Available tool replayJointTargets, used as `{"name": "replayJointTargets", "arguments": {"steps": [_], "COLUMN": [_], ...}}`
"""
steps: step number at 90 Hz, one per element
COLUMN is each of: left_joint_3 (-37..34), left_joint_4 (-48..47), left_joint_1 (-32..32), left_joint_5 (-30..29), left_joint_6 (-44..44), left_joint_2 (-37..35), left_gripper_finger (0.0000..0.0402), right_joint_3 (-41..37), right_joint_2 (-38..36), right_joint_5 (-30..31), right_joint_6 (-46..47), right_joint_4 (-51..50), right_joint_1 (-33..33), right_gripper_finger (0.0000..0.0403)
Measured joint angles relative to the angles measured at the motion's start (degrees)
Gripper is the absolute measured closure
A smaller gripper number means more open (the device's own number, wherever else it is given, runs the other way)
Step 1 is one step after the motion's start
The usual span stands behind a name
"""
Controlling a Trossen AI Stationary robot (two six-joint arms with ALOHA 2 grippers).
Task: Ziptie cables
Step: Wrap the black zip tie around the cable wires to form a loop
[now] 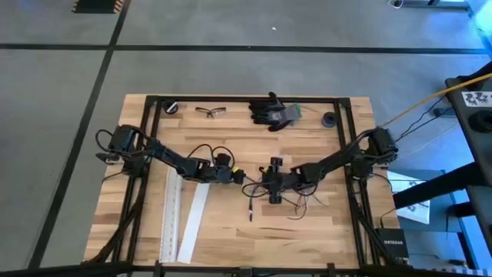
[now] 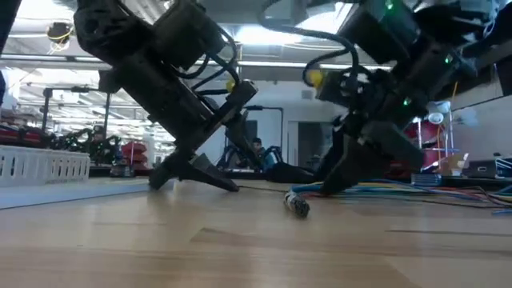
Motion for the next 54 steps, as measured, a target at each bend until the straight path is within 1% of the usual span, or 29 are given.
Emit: {"name": "replayJointTargets", "arguments": {"steps": [5, 16, 26, 42, 54], "left_joint_3": [0.0, -0.2, -0.3, -0.3, -0.2], "left_joint_4": [0.6, 2.3, 3.4, 4.9, 8.8], "left_joint_1": [0.2, 0.4, 0.5, 0.0, -0.9], "left_joint_5": [-0.8, -5.4, -7.0, -6.8, -4.9], "left_joint_6": [1.3, 5.3, 7.5, 7.5, 8.2], "left_joint_2": [0.1, 0.4, 0.8, 1.5, 1.5], "left_gripper_finger": [0.0188, 0.0188, 0.0188, 0.0188, 0.0188], "right_joint_3": [0.7, 1.2, 1.2, 1.3, 1.3], "right_joint_2": [0.8, 0.9, 0.9, 1.7, 2.4], "right_joint_5": [-0.3, -2.9, -4.0, -4.2, -4.3], "right_joint_6": [1.4, 3.0, 3.3, 4.9, 5.1], "right_joint_4": [0.1, 0.9, 2.0, 2.6, 3.1], "right_joint_1": [-0.4, -0.9, -0.9, -0.9, -0.8], "right_gripper_finger": [0.0196, 0.0196, 0.0196, 0.0196, 0.0196]}}
